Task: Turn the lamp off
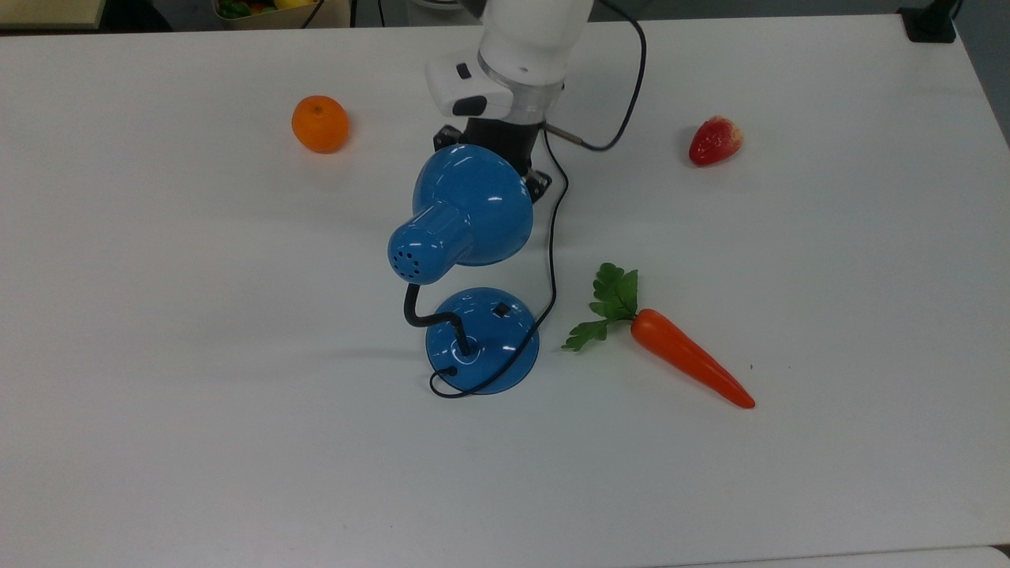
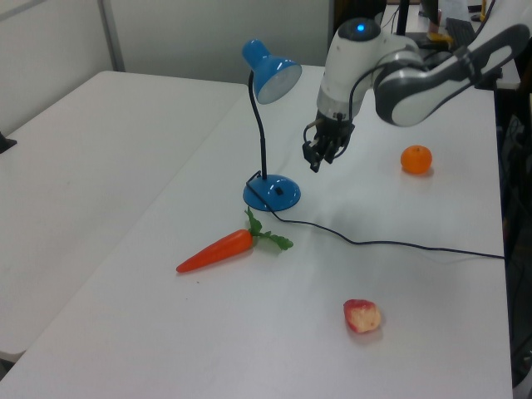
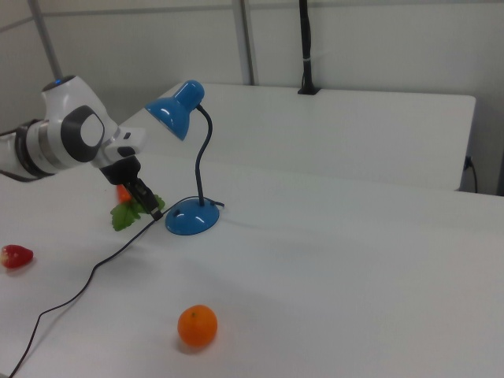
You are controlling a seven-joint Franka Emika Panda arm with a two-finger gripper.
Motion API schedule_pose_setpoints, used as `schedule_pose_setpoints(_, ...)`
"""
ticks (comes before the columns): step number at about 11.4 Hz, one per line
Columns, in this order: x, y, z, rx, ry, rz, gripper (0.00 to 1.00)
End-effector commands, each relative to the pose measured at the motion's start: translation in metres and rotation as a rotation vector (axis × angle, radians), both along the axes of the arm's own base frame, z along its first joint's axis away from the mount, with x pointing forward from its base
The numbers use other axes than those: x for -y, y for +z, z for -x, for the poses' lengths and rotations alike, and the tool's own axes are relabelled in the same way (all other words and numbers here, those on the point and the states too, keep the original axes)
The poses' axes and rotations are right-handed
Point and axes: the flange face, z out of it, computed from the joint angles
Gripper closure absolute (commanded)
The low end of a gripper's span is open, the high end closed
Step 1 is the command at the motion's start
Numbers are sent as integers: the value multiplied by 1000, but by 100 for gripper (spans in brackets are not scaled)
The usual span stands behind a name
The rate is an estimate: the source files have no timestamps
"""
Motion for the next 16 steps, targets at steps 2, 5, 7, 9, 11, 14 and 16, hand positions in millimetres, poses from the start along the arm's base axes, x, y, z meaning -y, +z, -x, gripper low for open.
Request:
schedule_pose_setpoints(2,51,73,23,-274,249,-116,27)
schedule_pose_setpoints(5,119,135,37,-362,378,-221,6)
schedule_pose_setpoints(7,150,162,40,-329,376,-221,0)
schedule_pose_setpoints(9,176,184,51,-310,401,-235,0)
schedule_pose_setpoints(11,184,193,56,-313,390,-239,0)
schedule_pose_setpoints(14,187,199,54,-301,371,-235,0)
schedule_pose_setpoints(16,197,203,56,-301,353,-240,0)
